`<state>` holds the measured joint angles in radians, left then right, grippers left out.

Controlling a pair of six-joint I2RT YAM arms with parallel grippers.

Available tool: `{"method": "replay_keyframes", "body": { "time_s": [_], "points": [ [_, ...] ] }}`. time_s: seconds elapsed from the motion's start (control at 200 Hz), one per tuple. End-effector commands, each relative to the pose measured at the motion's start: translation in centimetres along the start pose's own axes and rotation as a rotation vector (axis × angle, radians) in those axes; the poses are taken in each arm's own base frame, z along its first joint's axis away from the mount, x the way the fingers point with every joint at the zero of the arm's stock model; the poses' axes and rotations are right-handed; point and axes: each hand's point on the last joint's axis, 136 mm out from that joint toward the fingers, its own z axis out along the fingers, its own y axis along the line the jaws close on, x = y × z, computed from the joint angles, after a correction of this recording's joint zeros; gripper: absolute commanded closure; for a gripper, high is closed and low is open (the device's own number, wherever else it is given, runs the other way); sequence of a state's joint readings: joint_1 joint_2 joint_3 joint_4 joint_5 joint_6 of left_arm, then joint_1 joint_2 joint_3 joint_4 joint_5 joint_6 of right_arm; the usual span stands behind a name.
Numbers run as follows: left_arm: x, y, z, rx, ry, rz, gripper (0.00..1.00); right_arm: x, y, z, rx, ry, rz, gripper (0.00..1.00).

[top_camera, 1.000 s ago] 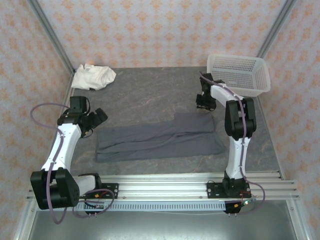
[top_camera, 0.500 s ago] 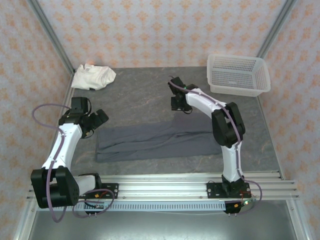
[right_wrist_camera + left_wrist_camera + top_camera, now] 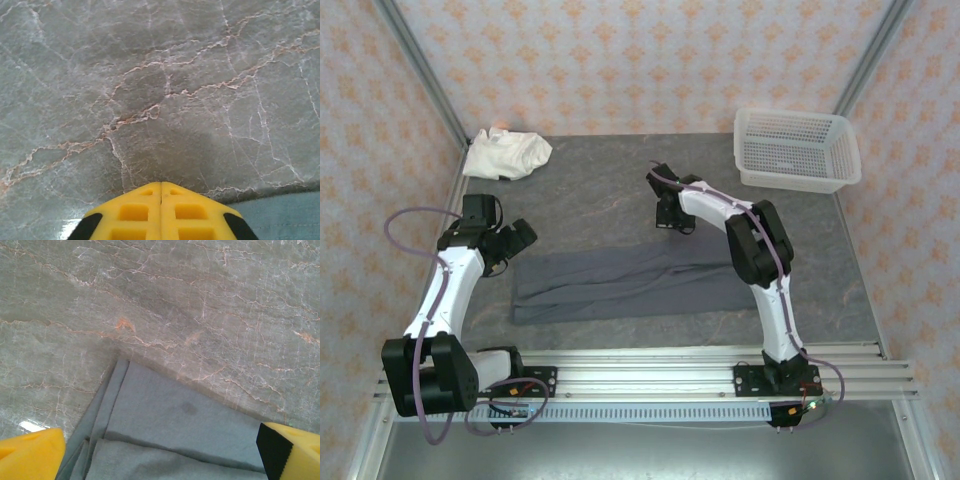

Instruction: Fold the inside-out t-shirt

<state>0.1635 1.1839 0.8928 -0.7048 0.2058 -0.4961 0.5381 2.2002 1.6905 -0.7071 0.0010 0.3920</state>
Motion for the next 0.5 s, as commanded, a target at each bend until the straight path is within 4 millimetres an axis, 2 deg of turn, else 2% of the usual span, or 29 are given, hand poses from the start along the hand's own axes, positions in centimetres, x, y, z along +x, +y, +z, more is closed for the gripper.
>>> {"method": "replay_keyframes", "body": {
  "time_s": [0.0, 0.13, 0.24, 0.36, 0.495],
  "points": [
    [0.2, 0.2, 0.1, -0.007, -0.002, 0.026, 0.00, 0.6, -1.7, -1.9, 0.043, 0.008, 0.051, 1.00],
    [0.2, 0.0, 0.0, -0.001, -0.002, 0.027, 0.00, -0.1, -2.6, -6.1, 0.014, -0.068, 0.149, 1.00],
    [0.1, -0.1, 0.0, 0.004, -0.001, 0.024, 0.00, 2.3, -3.8, -8.4, -0.021, -0.084, 0.251, 1.00],
    [0.2, -0.2, 0.0, 0.007, 0.000, 0.026, 0.00, 7.7, -5.4, -9.9, -0.010, -0.088, 0.323, 1.00],
    [0.3, -0.2, 0.1, 0.010, 0.003, 0.027, 0.00, 16.5, -6.6, -9.5, -0.021, -0.003, 0.398, 1.00]
  ]
}}
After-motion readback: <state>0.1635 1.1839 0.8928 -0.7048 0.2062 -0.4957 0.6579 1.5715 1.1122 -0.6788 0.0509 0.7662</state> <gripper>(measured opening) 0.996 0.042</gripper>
